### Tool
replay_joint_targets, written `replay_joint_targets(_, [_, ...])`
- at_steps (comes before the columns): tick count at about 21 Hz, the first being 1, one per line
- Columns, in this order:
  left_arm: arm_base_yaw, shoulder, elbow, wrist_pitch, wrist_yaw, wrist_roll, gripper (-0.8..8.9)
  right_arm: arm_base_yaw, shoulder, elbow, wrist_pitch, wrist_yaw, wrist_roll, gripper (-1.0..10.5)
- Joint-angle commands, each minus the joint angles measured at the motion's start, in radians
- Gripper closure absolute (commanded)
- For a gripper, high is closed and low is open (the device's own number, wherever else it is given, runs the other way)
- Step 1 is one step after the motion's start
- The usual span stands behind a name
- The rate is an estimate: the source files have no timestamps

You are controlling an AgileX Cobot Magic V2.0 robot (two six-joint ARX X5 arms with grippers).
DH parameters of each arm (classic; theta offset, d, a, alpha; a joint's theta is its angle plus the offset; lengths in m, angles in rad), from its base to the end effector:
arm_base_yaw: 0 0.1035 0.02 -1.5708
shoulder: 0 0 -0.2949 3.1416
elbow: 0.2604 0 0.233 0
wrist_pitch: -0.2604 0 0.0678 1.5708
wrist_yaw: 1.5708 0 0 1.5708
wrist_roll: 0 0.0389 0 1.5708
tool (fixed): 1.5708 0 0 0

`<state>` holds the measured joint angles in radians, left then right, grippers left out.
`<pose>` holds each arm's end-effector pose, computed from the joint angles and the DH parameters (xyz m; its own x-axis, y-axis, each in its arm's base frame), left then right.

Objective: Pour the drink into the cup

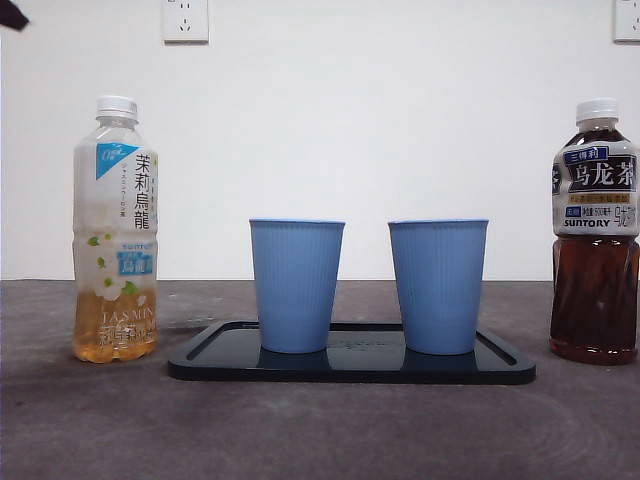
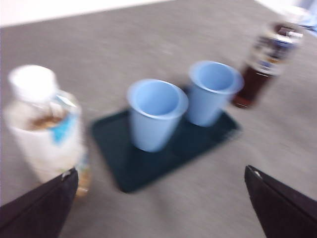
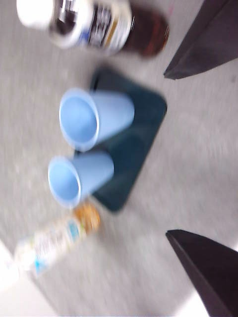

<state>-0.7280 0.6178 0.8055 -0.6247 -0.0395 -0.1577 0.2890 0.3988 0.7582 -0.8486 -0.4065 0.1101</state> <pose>0.0654 -0.0562 0.3301 0.7021 -0.5729 -0.4229 0.5806 0.8044 -0.1258 0.0237 0.0231 0.3047 0.6645 0.6101 -0.4316 -0.5432 0.7909 0.2817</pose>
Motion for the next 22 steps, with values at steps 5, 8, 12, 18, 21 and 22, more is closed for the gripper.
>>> replay_joint_targets(5, [-0.013,-0.133,0.056,-0.098,0.166,-0.068,2.21,0.005,0.002,0.012,0.008,-0.205,-0.023,4.6])
replay_joint_targets(8, [-0.013,-0.163,0.056,-0.100,0.166,-0.052,2.26,0.005,0.002,0.012,0.008,-0.203,-0.023,4.6])
replay_joint_targets(12, [-0.013,-0.163,0.056,-0.126,0.166,-0.052,4.09,0.005,0.002,0.012,0.008,-0.204,-0.016,4.6])
replay_joint_targets(18, [-0.012,-0.154,0.055,-0.167,0.149,-0.040,8.07,0.005,0.002,0.012,0.011,-0.196,-0.020,9.3])
replay_joint_targets(21, [-0.012,-0.155,0.056,-0.160,0.149,-0.038,8.07,0.005,0.002,0.012,0.010,-0.196,-0.013,9.3])
replay_joint_targets(22, [-0.012,-0.155,0.056,-0.162,0.149,-0.038,8.07,0.005,0.002,0.012,0.010,-0.196,-0.013,9.3])
